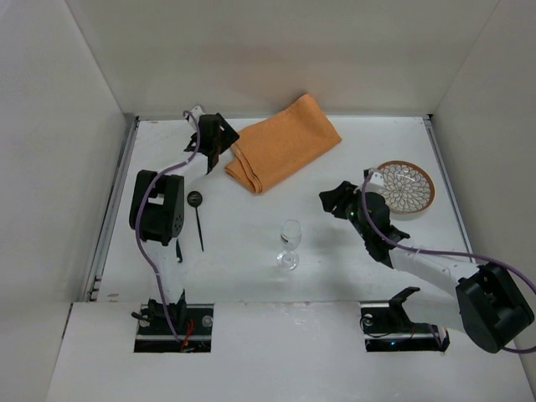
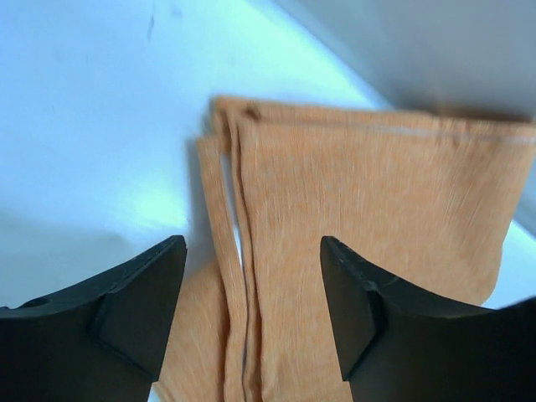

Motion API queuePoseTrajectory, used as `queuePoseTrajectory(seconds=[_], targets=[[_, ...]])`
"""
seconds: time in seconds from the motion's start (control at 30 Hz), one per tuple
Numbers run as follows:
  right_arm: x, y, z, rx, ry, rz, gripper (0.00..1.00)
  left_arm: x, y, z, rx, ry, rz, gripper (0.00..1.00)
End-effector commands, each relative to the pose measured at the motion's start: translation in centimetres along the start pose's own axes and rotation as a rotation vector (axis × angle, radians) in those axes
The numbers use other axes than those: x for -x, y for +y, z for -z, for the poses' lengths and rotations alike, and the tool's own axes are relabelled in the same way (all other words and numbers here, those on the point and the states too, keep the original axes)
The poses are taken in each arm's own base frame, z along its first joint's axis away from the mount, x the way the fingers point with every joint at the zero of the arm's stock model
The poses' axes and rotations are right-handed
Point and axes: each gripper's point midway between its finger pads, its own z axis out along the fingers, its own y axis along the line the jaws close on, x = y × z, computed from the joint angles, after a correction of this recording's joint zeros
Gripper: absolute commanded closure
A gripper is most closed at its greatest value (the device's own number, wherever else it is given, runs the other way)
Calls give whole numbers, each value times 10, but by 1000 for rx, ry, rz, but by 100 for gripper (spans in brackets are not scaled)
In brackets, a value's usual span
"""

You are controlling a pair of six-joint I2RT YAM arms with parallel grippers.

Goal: Set the dinner table for one person

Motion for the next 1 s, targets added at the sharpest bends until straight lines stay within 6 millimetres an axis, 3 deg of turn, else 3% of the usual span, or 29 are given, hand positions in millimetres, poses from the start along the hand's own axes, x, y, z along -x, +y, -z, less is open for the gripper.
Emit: queuePoseTrajectory(seconds=[0.0, 0.17, 0.63, 0.7, 0.73, 0.83, 0.9, 0.97], targets=[[14, 13, -5, 45, -47, 1, 45, 7, -8, -20, -67, 59, 50, 35], [15, 13, -6, 40, -49, 14, 44, -3, -5, -48, -116, 146, 74, 33], [16, 13, -5, 40, -54, 15, 37, -49, 12, -92, -74, 207, 62, 35], [17, 11, -4, 37, -57, 13, 37, -54, 14, -97, -70, 207, 77, 45], [17, 9, -4, 32, -59, 9, 37, -53, 14, -99, -65, 194, 85, 59], [14, 5, -7, 17, -54, 6, 34, -43, 15, -99, -49, 138, 134, 86], [11, 4, -9, 16, -47, -5, 28, -27, 15, -92, -46, 95, 160, 94], [9, 6, -12, 22, -42, -23, 24, 3, 22, -79, -31, 11, 177, 97]])
